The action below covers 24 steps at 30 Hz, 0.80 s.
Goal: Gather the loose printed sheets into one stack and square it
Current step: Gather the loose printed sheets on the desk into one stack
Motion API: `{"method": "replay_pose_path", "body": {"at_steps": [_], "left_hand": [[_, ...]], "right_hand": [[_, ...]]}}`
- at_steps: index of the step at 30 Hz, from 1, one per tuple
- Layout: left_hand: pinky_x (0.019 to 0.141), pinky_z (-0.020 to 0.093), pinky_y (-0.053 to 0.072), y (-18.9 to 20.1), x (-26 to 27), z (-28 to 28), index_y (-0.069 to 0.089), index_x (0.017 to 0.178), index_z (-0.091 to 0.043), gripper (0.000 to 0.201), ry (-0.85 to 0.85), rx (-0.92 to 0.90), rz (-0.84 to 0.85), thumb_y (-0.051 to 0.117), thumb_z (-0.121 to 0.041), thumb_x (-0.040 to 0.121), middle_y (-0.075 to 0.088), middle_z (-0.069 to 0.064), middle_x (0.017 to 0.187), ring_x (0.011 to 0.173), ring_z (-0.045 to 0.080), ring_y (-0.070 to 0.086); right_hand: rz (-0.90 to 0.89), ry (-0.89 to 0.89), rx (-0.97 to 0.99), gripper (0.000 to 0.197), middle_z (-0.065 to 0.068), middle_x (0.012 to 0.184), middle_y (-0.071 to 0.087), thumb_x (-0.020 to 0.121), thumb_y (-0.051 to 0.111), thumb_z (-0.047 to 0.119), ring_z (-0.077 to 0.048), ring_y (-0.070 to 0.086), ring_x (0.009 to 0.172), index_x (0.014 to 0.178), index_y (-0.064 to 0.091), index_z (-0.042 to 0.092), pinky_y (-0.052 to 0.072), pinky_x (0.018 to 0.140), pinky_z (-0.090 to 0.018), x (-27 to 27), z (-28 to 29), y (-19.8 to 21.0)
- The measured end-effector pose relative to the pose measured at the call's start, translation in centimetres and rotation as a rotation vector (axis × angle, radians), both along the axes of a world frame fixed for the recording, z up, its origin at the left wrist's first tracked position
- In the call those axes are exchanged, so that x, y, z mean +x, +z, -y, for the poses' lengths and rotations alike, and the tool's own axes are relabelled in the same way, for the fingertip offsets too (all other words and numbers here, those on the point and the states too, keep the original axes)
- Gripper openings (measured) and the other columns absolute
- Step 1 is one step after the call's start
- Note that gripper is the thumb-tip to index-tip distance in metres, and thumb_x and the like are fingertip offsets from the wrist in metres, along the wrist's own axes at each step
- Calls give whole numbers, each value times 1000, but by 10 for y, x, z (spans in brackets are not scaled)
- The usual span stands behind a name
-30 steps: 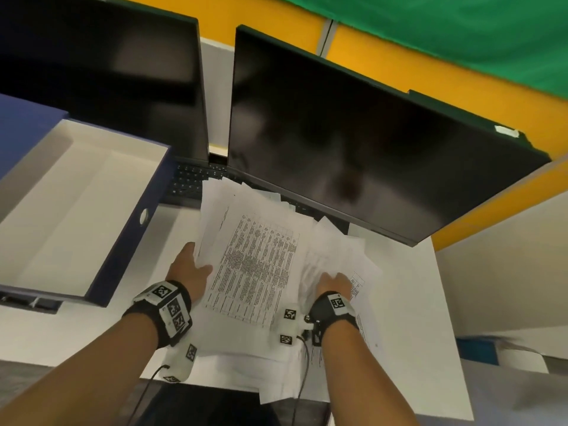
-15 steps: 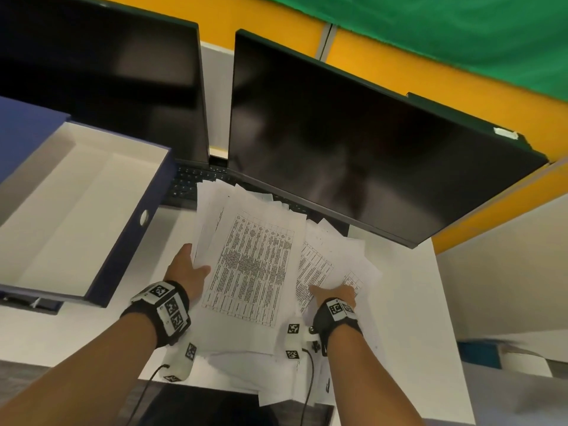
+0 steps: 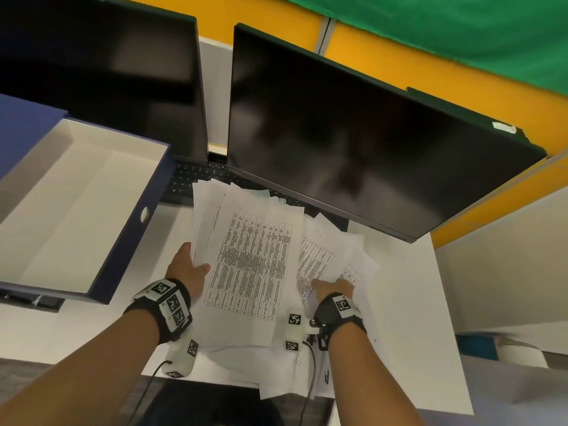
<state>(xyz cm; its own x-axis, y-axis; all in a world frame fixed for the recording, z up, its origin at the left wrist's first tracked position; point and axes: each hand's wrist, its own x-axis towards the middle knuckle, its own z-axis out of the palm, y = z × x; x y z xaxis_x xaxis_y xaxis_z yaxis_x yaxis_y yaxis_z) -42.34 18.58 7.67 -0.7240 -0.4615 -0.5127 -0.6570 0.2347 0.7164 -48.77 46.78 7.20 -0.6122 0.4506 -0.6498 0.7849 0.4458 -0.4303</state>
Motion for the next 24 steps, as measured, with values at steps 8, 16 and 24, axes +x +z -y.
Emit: {"method": "replay_pose_path", "body": {"at_steps": [8,16,24], "left_hand": [[86,52,57,-2,0,1,48,115,-24,27,3,32,2,59,-10,94,64,5,113,103,33,65],[90,46,52,0,-2,11,49,120,-16,29,-8,-36,2,59,-7,94,62,9,117,107,35,62],[96,46,50,-1,-4,3,51,126,-16,38,-82,-46,-5,65,-9,91,63,9,122,110,34,61]], "right_hand": [[-147,3,-39,73,-11,131,56,76,79,18,-32,58,117,138,43,8,48,98,-36,16,7,10],[-512,213,205,22,-2,103,69,88,68,19,-23,66,90,109,62,21,56,84,-39,21,-32,120],[-969,360,-140,31,20,96,71,82,74,6,5,68,91,104,69,27,53,75,-10,22,-30,239]]}}
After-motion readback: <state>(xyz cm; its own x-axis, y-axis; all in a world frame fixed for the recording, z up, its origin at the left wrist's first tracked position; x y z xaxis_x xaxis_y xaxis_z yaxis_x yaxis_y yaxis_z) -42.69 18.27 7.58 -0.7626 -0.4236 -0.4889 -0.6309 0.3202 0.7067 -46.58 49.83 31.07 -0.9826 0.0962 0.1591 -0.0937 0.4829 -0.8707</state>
